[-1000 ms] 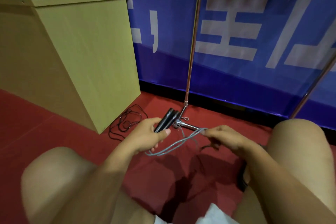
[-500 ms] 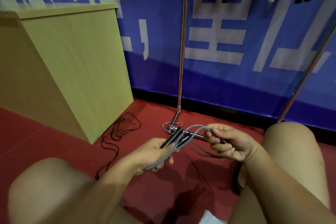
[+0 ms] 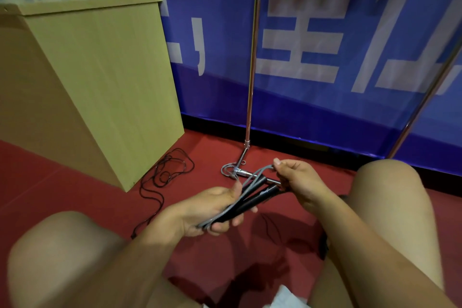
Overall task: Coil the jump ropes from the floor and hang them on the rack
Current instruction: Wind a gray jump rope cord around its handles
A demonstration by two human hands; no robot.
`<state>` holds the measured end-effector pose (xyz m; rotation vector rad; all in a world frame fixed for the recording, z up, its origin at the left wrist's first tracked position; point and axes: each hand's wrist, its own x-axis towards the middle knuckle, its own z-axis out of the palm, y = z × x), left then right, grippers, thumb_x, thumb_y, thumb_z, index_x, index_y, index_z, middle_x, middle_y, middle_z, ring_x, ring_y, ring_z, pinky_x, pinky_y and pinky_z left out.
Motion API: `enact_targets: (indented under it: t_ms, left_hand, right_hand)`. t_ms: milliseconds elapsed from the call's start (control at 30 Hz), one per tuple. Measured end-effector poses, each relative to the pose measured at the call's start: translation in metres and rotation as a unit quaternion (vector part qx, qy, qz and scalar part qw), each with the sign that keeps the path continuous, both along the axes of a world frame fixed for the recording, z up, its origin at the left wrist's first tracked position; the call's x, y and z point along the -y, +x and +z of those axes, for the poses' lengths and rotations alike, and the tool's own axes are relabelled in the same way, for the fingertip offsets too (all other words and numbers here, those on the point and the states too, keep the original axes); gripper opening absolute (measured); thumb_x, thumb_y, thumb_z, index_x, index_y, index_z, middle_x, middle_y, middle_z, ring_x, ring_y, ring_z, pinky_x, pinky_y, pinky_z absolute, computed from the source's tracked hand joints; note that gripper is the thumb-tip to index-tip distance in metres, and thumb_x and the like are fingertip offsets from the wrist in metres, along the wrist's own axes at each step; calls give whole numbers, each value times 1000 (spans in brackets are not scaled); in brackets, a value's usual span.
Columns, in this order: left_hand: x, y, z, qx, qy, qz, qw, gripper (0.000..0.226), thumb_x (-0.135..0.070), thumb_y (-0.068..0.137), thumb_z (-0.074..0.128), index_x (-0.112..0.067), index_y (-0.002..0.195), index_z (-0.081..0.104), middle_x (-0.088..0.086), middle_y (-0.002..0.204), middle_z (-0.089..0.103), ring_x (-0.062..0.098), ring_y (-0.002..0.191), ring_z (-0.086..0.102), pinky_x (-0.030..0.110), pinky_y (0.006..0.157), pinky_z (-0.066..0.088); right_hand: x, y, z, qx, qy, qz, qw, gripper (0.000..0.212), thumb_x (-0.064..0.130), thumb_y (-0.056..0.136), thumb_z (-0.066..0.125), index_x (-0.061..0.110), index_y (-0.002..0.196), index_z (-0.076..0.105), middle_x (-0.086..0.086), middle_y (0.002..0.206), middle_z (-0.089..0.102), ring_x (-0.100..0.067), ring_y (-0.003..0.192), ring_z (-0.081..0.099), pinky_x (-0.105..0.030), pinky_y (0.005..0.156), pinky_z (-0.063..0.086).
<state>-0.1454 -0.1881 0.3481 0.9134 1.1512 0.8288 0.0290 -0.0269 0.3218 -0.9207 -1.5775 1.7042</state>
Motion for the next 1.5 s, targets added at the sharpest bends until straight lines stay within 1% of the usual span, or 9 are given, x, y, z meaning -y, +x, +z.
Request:
enact_targets:
  t_ms: [133, 333, 533, 700, 933, 1100, 1300, 1433, 1500]
  left_hand:
    - [0, -4, -4, 43, 59, 12, 997, 54, -63, 78, 67, -17, 103, 57, 0, 70, 53, 6, 46, 45, 17, 40, 36]
    - [-2, -6, -3, 56, 102, 146, 982, 46, -35, 90, 56, -10, 128, 50, -1, 70, 51, 12, 53, 52, 24, 48, 49]
    - [-17, -35, -8, -102, 105, 388, 910, 19, -31, 101, 56, -17, 88, 52, 0, 67, 51, 8, 42, 41, 20, 39, 30]
    - [-22, -33, -14, -237, 129, 363, 892, 21, -30, 100, 57, -10, 95, 57, 3, 69, 52, 11, 44, 44, 19, 40, 34]
    - [-16, -35, -14, -256, 116, 285, 917, 12, -38, 98, 58, -29, 105, 61, 0, 74, 56, 13, 50, 53, 27, 46, 46]
    - [-16, -35, -18, -283, 95, 277, 913, 18, -44, 97, 57, -33, 111, 63, 1, 71, 55, 13, 49, 51, 25, 45, 45]
    - [-21, -34, -32, -353, 89, 279, 888, 39, -58, 97, 44, -25, 81, 56, -8, 67, 51, 13, 61, 48, 32, 62, 38]
    - [-25, -25, -23, -331, 55, 291, 896, 52, -60, 102, 20, -30, 108, 62, -3, 86, 66, 19, 74, 68, 26, 59, 43]
    - [-25, -20, -16, -307, 29, 296, 904, 49, -53, 105, 17, -29, 109, 59, -3, 81, 63, 4, 63, 66, 20, 47, 35]
  right_hand:
    - [-2, -2, -18, 131, 140, -9, 981, 40, 37, 89, 69, 3, 68, 64, 2, 63, 56, -7, 62, 48, -28, 66, 42]
    - [11, -6, -21, 307, 215, 69, 924, 77, 79, 82, 42, 5, 65, 55, -4, 56, 54, -11, 56, 49, -30, 60, 41]
    - [32, -11, 9, 133, 41, 177, 974, 23, 27, 101, 53, 11, 85, 59, -2, 60, 45, -10, 43, 36, -22, 43, 30]
    - [51, -7, 62, 62, -123, 204, 969, 23, 12, 102, 42, 6, 97, 64, -3, 64, 45, -7, 38, 33, -14, 33, 25]
    - [31, -12, 75, 130, 95, 128, 979, 15, 15, 96, 60, 2, 98, 66, 7, 58, 44, -6, 46, 34, -22, 47, 29]
    - [17, -13, 48, 141, 142, 165, 966, 14, 19, 97, 60, 19, 87, 70, -1, 64, 44, -10, 50, 33, -21, 45, 27]
    - [21, -5, 13, 98, 153, 141, 973, 12, 12, 98, 57, 14, 95, 69, 4, 63, 41, -10, 54, 31, -21, 48, 26]
    - [18, -3, 6, 93, 163, 88, 978, 15, 15, 98, 57, 20, 91, 69, 5, 62, 42, -8, 54, 34, -21, 50, 29]
    - [17, 0, 5, 103, 177, 76, 976, 13, 13, 98, 57, 17, 92, 67, 15, 58, 44, -3, 53, 36, -17, 52, 31]
